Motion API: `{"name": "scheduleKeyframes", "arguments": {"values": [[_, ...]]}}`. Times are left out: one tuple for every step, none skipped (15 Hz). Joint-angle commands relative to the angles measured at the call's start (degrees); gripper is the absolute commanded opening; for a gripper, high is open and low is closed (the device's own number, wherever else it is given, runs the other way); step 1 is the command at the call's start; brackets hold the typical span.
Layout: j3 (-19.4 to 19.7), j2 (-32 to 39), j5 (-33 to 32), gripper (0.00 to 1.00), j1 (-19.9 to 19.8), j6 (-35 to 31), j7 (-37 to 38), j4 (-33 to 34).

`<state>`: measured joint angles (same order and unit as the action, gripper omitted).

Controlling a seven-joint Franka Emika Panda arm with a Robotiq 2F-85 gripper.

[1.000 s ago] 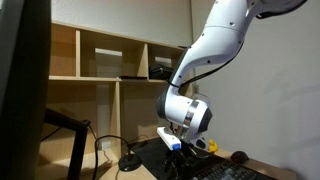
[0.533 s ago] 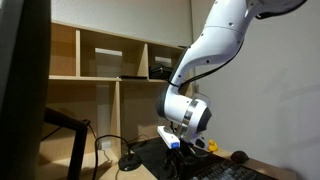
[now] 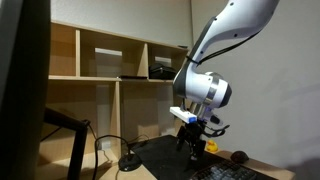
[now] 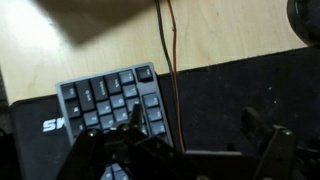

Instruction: Press two keys on the keyboard

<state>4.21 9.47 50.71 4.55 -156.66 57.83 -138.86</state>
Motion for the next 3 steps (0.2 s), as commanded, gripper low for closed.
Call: {"name": "scheduleKeyframes", "arguments": {"values": [[-0.4, -3.0, -2.6, 1.0, -1.7, 2.2, 1.7, -1.4], [0.1, -5.3, -3.3, 1.0, -2.0, 3.5, 2.1, -2.7], [0.2, -6.8, -3.5, 1.0, -2.2, 4.1, 2.0, -3.6]]}}
